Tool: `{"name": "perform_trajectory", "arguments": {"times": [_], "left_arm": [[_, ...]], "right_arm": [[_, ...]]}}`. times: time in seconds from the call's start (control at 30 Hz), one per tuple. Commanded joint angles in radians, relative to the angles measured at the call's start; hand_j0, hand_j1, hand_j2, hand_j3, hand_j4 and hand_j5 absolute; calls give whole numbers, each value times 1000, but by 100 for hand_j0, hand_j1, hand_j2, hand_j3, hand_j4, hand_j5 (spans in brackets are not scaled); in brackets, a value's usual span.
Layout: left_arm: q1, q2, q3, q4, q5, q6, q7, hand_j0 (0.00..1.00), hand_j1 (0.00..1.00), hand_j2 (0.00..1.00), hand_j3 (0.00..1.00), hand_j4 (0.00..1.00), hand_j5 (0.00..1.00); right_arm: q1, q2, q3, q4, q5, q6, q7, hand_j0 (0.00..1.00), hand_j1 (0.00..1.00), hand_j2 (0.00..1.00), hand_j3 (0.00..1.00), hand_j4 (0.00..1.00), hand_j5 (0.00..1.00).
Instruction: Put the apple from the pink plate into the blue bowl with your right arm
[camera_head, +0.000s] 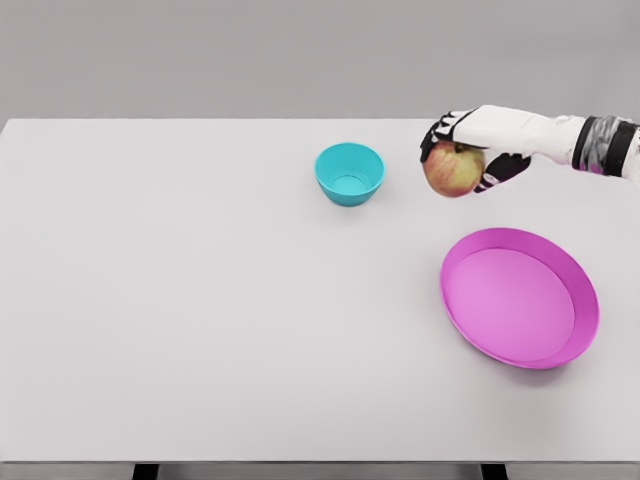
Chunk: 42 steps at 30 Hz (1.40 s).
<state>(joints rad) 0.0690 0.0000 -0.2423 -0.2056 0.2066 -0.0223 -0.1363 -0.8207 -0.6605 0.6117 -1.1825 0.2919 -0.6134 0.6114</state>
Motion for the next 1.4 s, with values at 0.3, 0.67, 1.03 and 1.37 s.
{"name": "perform_trajectory", "arguments": {"times": [0.3,0.67,1.03,1.37], "left_arm": [[0,0,0,0,0,-1,0,100,100,100,100,100,100],[0,0,0,0,0,-1,0,100,100,100,100,100,100],[-2,0,0,0,0,-1,0,100,100,100,100,100,100],[0,0,0,0,0,-1,0,100,100,100,100,100,100]], "right_arm": [[-97,136,59,187,58,3,-1,53,53,53,53,53,53],[-160,220,62,253,108,3,-1,53,53,53,53,53,53],[-219,340,62,379,182,3,-1,53,53,53,53,53,53],[-252,403,80,417,250,3,-1,53,53,53,53,53,53]]}}
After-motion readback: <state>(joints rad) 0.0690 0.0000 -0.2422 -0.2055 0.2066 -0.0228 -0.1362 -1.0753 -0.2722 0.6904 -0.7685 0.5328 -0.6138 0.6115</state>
